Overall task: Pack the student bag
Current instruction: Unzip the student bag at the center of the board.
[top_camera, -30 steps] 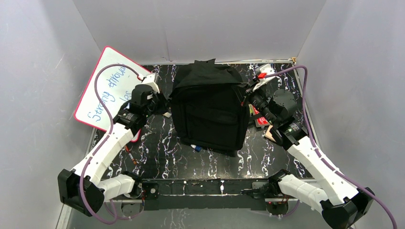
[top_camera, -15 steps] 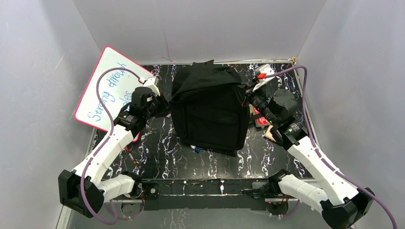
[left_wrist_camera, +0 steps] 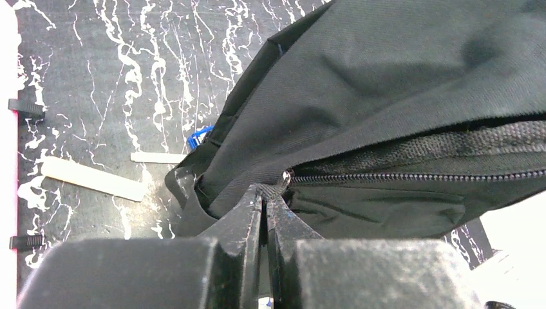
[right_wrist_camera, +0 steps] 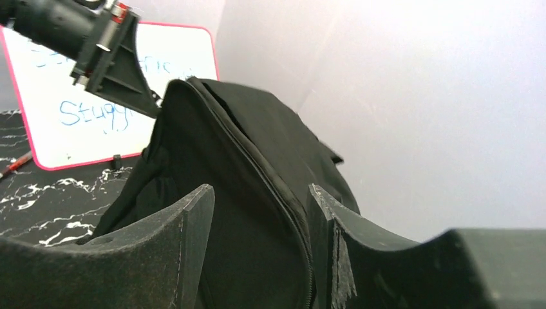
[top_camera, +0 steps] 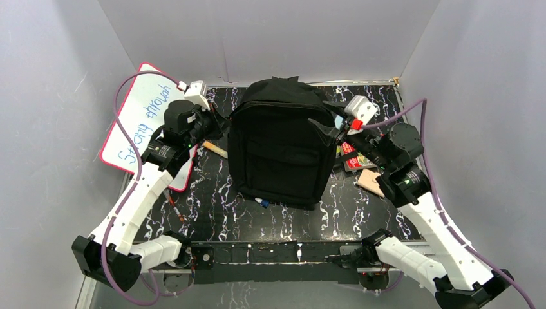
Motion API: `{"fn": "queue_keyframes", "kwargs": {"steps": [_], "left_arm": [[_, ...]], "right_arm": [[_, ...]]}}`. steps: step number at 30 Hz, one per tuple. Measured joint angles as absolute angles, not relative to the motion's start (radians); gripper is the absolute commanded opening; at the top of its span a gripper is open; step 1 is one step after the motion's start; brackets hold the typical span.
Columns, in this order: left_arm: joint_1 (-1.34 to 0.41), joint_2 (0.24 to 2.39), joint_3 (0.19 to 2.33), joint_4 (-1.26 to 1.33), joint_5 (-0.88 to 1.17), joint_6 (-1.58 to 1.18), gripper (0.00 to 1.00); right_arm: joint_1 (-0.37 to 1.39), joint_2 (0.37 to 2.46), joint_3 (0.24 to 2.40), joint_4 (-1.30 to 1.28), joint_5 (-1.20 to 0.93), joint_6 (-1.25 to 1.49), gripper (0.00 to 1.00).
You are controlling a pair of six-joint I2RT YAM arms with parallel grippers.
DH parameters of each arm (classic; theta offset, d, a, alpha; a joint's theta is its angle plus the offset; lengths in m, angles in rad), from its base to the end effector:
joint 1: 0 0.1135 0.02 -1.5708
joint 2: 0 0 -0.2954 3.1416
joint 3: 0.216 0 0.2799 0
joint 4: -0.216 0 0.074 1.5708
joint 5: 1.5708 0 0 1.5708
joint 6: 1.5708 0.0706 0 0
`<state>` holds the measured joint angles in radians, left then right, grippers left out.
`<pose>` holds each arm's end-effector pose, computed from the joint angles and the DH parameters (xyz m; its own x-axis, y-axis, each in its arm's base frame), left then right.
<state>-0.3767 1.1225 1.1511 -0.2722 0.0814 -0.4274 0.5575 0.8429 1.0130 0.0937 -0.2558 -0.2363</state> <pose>0.2802 -0.1170 0.4127 -0.3865 -0.2914 -0.8751 0.3075 0.8538 -0.4201 0.1774 0.1316 0.4765 0.3835 -0.0278 -0.9231 -0.6473 0.7048 -0.2901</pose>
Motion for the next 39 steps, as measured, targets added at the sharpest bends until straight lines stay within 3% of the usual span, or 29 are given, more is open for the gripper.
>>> {"fn": "queue_keyframes", "kwargs": {"steps": [7,14,21,29,39], "left_arm": [[-0.377,1.123,1.151,-0.232,0.133,-0.393,0.00],[-0.376,1.125,1.151,-0.205,0.186,-0.367,0.00],[-0.377,1.143,1.151,-0.169,0.223,-0.346,0.00],[-0.377,1.179,1.151,-0.157,0.236,-0.328,0.00],[-0.376,1.209,1.151,-0.150,0.275,-0.285,0.00]], "right_arm": [[0.558,0.886,1.129,0.030,-0.429,-0.398,0.68],[0.558,1.160,1.431,-0.119,-0.591,-0.495,0.69],[0.558,1.376,1.541,-0.219,-0.613,-0.634,0.69],[0.558,1.470,1.569,-0.269,-0.604,-0.809,0.71],[0.558,1.647,1.785,-0.387,-0.632,-1.060,0.76]]}}
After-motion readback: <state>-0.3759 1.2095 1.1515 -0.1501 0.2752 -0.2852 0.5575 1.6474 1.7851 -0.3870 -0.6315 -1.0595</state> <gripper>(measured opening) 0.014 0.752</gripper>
